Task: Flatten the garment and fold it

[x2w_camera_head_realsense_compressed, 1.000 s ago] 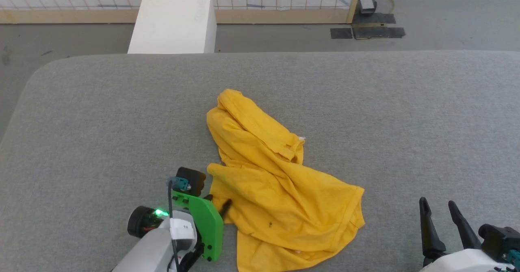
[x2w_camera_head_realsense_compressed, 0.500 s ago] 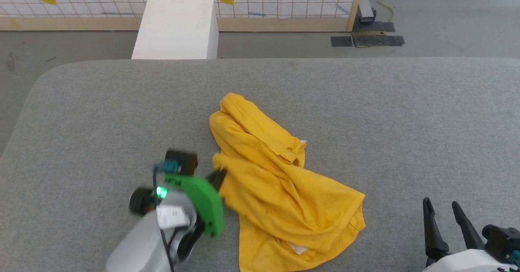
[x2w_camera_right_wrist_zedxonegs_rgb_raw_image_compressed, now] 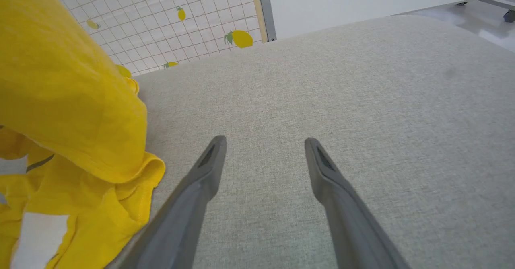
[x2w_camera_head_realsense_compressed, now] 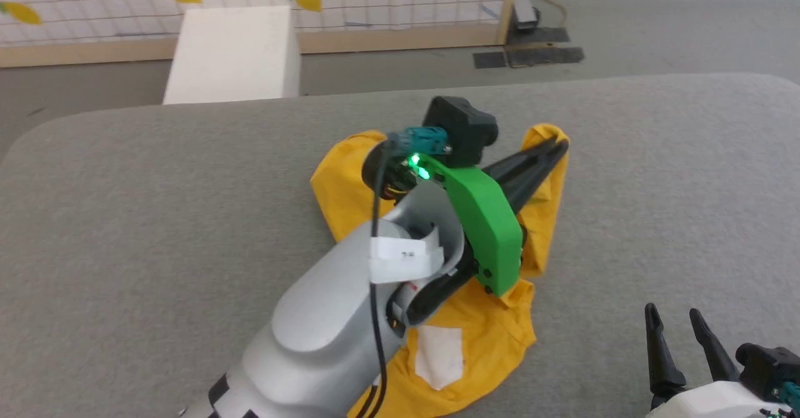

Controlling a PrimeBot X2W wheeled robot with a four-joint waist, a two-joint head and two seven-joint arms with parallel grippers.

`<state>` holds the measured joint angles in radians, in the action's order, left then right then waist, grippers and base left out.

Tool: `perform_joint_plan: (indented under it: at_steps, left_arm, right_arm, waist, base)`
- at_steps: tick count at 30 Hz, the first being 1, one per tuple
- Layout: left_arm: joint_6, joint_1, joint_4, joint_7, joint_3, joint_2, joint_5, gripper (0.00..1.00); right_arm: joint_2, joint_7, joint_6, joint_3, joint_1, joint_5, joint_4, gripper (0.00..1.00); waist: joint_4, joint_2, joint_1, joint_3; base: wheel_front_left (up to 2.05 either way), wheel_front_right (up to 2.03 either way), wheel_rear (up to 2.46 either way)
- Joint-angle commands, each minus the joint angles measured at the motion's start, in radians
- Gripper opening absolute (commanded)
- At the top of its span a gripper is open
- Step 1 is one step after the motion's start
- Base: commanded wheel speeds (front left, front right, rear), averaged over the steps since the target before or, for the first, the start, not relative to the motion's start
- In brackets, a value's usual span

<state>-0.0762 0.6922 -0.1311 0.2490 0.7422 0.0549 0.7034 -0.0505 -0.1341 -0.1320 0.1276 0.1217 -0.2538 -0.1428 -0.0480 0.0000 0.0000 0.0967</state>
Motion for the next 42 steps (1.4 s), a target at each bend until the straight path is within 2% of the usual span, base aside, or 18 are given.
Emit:
perform_joint_plan:
  at_steps: [1, 5, 9, 10, 11, 12, 20, 26, 31, 34, 37, 42]
  left_arm:
    - [0.027, 0.021, -0.055, -0.061, 0.06, -0.004, 0.017, 0.0]
    - [0.059, 0.008, -0.127, -0.172, 0.189, -0.004, 0.046, 0.0]
    - [0.064, -0.02, -0.21, -0.205, 0.314, -0.004, 0.082, 0.01]
    - [0.063, -0.025, -0.225, -0.207, 0.335, -0.004, 0.093, 0.38]
    - [0.061, -0.028, -0.242, -0.211, 0.357, -0.005, 0.104, 0.84]
    - [0.06, -0.028, -0.253, -0.215, 0.372, -0.005, 0.113, 1.0]
    - [0.05, 0.039, -0.264, -0.26, 0.411, -0.005, 0.208, 1.0]
    - [0.073, 0.094, -0.228, -0.354, 0.35, 0.0, 0.235, 1.0]
    - [0.128, 0.079, -0.171, -0.469, 0.277, 0.108, 0.176, 1.0]
    - [0.184, 0.011, -0.101, -0.501, 0.207, 0.201, 0.144, 1.0]
    - [0.252, -0.101, 0.003, -0.509, 0.1, 0.289, 0.099, 1.0]
    - [0.336, -0.369, 0.201, -0.51, -0.108, 0.376, -0.049, 1.0]
  right_arm:
    - [0.0, -0.015, 0.001, -0.004, -0.02, 0.0, -0.012, 1.0]
    - [0.0, -0.031, 0.001, -0.012, -0.037, -0.003, -0.031, 1.0]
    - [0.0, -0.047, 0.001, -0.022, -0.049, -0.011, -0.05, 1.0]
    - [0.0, -0.05, 0.001, -0.023, -0.051, -0.013, -0.053, 1.0]
    - [0.0, -0.055, 0.001, -0.023, -0.053, -0.015, -0.058, 1.0]
    - [0.0, -0.058, 0.001, -0.022, -0.054, -0.017, -0.062, 1.0]
    - [0.0, -0.067, 0.001, -0.001, -0.064, -0.011, -0.083, 1.0]
    - [0.0, -0.058, 0.001, 0.023, -0.061, -0.004, -0.075, 1.0]
    - [0.0, -0.052, 0.001, 0.04, -0.048, -0.002, -0.066, 1.0]
    - [0.0, -0.05, 0.001, 0.046, -0.037, -0.004, -0.06, 1.0]
    - [0.0, -0.047, 0.001, 0.046, -0.028, -0.006, -0.056, 1.0]
    - [0.0, -0.042, 0.001, 0.04, -0.016, -0.01, -0.05, 1.0]
  waist:
    - [-0.103, 0.0, 0.0, 0.021]
    - [-0.16, 0.0, 0.0, 0.046]
    - [-0.178, 0.0, 0.0, 0.059]
    - [-0.178, 0.0, 0.0, 0.061]
    - [-0.176, 0.0, 0.0, 0.064]
    - [-0.172, 0.0, 0.0, 0.065]
    - [-0.095, 0.0, 0.0, 0.051]
    - [-0.025, 0.0, 0.0, 0.032]
    - [0.018, 0.0, 0.0, 0.022]
    - [0.038, 0.0, 0.0, 0.018]
    - [0.049, 0.0, 0.0, 0.014]
    - [0.059, 0.0, 0.0, 0.005]
  base:
    - [0.0, 0.0, 0.0]
    - [0.0, 0.0, 0.0]
    - [0.0, 0.0, 0.0]
    - [0.0, 0.0, 0.0]
    - [0.0, 0.0, 0.0]
    - [0.0, 0.0, 0.0]
    - [0.0, 0.0, 0.0]
    - [0.0, 0.0, 0.0]
    - [0.0, 0.0, 0.0]
    - [0.0, 0.0, 0.0]
    - [0.0, 0.0, 0.0]
    - [0.0, 0.0, 0.0]
